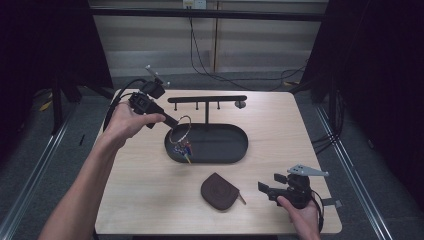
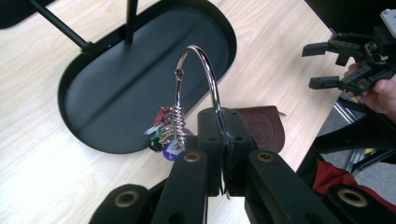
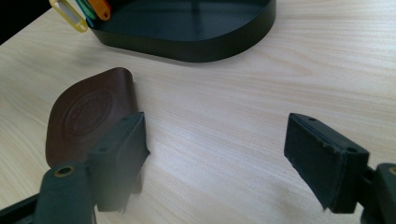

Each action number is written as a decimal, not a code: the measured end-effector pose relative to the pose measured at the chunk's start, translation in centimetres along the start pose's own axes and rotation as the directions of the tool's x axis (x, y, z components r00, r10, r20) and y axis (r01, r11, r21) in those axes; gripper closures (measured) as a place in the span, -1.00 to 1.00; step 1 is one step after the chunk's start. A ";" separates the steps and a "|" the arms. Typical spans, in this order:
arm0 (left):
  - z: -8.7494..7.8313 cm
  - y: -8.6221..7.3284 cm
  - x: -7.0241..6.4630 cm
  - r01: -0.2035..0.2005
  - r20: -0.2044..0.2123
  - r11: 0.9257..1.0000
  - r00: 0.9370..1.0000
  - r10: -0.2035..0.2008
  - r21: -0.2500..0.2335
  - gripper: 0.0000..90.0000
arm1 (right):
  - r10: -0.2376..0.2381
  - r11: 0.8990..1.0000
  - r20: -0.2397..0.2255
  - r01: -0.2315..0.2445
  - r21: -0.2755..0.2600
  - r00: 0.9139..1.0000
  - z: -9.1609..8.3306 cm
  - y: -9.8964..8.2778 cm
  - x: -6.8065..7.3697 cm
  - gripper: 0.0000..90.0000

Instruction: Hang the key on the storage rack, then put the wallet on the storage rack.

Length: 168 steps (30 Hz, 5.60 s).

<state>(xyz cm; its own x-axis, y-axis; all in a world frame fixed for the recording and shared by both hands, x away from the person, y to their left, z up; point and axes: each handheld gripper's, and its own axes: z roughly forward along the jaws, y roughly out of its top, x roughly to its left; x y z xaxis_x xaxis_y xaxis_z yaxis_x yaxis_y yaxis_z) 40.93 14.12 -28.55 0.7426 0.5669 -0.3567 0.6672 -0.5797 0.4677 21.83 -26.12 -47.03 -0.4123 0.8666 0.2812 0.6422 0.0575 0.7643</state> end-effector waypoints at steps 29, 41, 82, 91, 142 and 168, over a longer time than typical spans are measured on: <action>0.6 0.4 4.6 0.078 -0.080 0.997 0.994 -0.080 -0.026 0.97 | 0.008 1.000 -0.006 -0.008 0.004 1.000 -0.1 -0.1 -0.1 -0.52; 1.2 -0.1 5.3 0.076 -0.090 0.994 0.992 -0.083 -0.072 0.97 | 0.008 1.000 -0.008 -0.008 0.005 1.000 -0.1 -0.1 -0.1 -0.52; 0.5 -2.6 5.1 0.122 -0.134 0.985 0.981 -0.138 -0.122 -0.09 | 0.005 1.000 -0.013 -0.004 0.016 1.000 0.1 -0.1 -0.1 -0.55; 0.2 -4.9 4.7 0.118 -0.172 0.981 0.975 -0.144 -0.151 -0.37 | 0.003 1.000 -0.012 -0.003 0.024 1.000 0.3 -0.1 0.0 -0.55; 5.8 -20.6 -0.8 0.025 -0.150 0.956 0.986 -0.071 -0.292 -0.47 | 0.009 0.998 -0.056 -0.006 0.056 0.998 0.8 0.3 0.9 -0.57; 8.5 -23.9 -0.8 0.053 -0.138 0.964 0.986 -0.091 -0.259 -0.47 | -0.094 0.908 -0.185 0.160 0.388 0.978 4.2 5.9 5.6 -0.53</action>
<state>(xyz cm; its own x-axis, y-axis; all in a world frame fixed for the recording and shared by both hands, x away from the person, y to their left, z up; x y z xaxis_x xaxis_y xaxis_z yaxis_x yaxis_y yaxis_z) 24.89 22.56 -46.30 0.6632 0.6930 -0.2827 0.6677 -0.3772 0.6417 26.02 -18.82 -43.34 -0.5832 0.7505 0.3108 0.7673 0.3834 0.5140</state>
